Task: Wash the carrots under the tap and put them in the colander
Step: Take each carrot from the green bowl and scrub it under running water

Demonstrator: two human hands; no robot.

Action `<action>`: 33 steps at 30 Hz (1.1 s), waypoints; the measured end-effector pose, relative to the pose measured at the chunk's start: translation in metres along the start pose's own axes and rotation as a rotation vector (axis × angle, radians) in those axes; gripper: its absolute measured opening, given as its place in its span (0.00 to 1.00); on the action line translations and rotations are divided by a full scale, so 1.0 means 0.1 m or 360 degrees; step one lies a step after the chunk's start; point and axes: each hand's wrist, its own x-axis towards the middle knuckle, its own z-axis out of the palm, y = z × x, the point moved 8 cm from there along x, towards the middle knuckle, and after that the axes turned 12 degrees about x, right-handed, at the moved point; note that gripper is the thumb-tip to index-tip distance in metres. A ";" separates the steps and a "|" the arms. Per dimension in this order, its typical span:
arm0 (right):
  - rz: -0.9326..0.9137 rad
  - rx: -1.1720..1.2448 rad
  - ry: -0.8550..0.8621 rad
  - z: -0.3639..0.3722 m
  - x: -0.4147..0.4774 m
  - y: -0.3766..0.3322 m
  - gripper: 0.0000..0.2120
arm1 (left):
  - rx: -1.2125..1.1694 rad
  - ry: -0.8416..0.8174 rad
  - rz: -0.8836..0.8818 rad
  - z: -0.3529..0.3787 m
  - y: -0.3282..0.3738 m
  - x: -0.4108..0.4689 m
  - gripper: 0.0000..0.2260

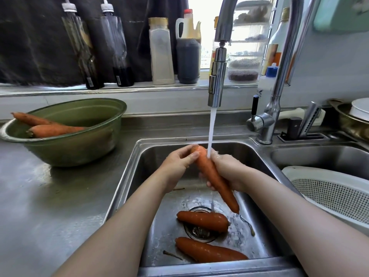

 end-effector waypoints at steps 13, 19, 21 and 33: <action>0.0035 -0.0065 0.0058 -0.01 0.02 0.03 0.27 | -0.0033 0.0105 -0.0016 -0.05 0.03 -0.03 0.14; -0.0037 -0.0082 -0.0153 0.06 -0.04 0.01 0.16 | -0.0003 0.0023 -0.0011 -0.08 0.02 -0.04 0.18; -0.0062 -0.0162 0.0008 0.06 -0.03 -0.02 0.26 | -0.0016 -0.0045 0.0008 -0.05 0.04 -0.04 0.16; -0.0011 0.0081 -0.0214 0.07 -0.06 -0.02 0.16 | -0.0051 -0.0039 0.0040 -0.09 0.00 0.00 0.14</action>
